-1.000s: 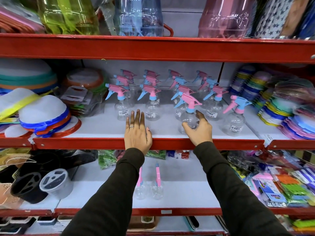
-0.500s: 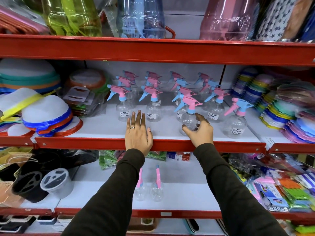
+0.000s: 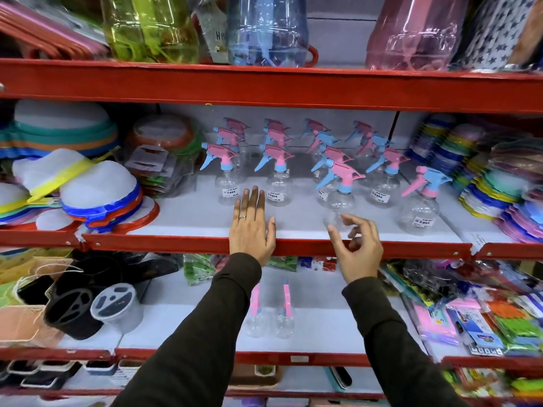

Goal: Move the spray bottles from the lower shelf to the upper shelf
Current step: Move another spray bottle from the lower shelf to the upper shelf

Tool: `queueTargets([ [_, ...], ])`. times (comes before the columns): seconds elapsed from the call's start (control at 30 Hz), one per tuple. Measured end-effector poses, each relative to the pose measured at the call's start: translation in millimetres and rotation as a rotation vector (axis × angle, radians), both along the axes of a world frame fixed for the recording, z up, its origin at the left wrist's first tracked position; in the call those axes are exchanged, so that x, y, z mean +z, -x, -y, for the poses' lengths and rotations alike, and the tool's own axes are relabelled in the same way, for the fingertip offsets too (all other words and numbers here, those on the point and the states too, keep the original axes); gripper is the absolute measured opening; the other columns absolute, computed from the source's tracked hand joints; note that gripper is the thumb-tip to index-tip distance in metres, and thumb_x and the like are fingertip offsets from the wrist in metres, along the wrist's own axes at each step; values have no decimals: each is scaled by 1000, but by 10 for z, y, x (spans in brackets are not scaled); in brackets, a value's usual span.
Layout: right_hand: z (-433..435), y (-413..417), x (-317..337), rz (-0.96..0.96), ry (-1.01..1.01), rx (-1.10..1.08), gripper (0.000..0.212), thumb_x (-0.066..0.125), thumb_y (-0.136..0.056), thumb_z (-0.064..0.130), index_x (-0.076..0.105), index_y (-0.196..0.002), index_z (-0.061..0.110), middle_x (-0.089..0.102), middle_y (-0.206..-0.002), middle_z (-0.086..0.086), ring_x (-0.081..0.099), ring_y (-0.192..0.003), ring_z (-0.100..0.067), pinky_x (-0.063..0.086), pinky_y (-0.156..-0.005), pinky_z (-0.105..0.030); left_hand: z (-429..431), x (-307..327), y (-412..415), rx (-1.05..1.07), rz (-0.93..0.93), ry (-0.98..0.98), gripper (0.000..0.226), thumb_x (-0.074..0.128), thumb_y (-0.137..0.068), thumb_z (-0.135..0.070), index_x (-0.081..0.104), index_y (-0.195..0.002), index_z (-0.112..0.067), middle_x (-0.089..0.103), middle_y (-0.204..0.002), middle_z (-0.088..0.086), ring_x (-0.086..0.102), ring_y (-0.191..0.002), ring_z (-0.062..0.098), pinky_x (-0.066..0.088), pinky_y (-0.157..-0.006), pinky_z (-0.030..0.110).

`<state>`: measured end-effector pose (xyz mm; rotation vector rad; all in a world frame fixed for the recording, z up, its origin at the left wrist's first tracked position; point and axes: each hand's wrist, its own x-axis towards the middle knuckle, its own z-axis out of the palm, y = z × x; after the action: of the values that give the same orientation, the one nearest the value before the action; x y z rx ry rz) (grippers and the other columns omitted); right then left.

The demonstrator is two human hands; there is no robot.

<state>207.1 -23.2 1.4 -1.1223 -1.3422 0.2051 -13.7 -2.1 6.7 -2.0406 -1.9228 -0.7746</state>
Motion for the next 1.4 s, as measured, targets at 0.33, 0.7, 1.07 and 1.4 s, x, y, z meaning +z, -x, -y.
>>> queueTargets([
  [0.33, 440, 473, -1077, -13, 429, 102, 34, 64, -84, -1, 62, -95, 31, 63, -96, 1, 60, -80, -16, 46, -59, -10, 136, 71, 1068, 119, 0, -20, 67, 18, -100, -39, 14, -156, -4, 13, -165, 15, 3, -154, 27, 3, -126, 44],
  [0.7, 406, 753, -1915, 101, 1094, 174, 72, 82, -77, 18, 50, -140, 12, 46, -143, -14, 52, -127, -34, 43, -109, -37, 45, -39, 1341, 106, -15, -16, 63, 25, -99, -33, 26, -154, -2, 26, -163, 17, 11, -154, 32, 2, -126, 45],
  [1.07, 335, 949, -2043, 99, 1068, 73, 64, 84, -75, 20, 54, -131, 13, 62, -126, -13, 59, -116, -34, 48, -100, -36, 18, -61, 1345, 122, -24, -29, 63, 25, -99, -33, 25, -154, -2, 25, -163, 17, 11, -154, 32, 3, -126, 46],
  [1.4, 604, 827, -1628, -2, 747, 37, 63, 89, -65, 29, 58, -120, 24, 55, -105, 5, 56, -96, -18, 49, -89, -30, 31, -65, 1346, 117, -29, 2, 63, 23, -100, -35, 26, -153, -2, 26, -163, 17, 11, -154, 32, 2, -126, 45],
])
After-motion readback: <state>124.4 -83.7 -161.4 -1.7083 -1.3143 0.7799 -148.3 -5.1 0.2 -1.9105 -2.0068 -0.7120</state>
